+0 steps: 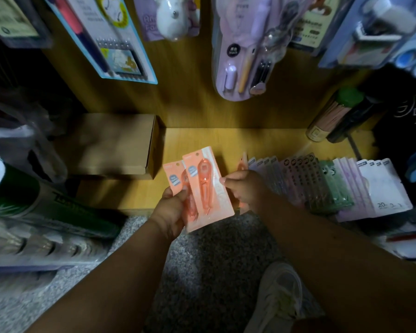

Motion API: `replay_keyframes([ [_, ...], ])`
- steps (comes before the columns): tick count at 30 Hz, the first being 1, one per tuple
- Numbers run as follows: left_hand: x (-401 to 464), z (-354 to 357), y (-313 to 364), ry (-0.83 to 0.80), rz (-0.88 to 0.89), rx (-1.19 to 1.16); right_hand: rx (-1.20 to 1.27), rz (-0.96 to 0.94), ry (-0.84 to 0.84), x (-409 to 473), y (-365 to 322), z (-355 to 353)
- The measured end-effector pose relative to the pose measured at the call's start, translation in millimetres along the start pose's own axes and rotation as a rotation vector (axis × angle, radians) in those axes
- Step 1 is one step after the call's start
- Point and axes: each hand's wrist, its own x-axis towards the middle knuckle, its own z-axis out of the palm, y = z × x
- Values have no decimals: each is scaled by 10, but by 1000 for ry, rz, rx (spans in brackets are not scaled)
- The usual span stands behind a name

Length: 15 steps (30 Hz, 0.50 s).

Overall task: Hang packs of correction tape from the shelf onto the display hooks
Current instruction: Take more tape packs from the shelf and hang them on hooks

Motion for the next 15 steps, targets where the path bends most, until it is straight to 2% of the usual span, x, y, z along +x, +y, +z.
replay_keyframes([
  [4,-60,103,28,-102,-8,-28,22,-7,-31,-78,11,84],
  [7,-47,133,18,-103,0,-19,-49,-33,13,-62,61,79],
  [12,3,98,-12,-97,-34,-29,-445,-56,387,116,267,-72],
  [15,27,60,-37,-88,-41,-39,-461,-19,431,161,327,-197],
])
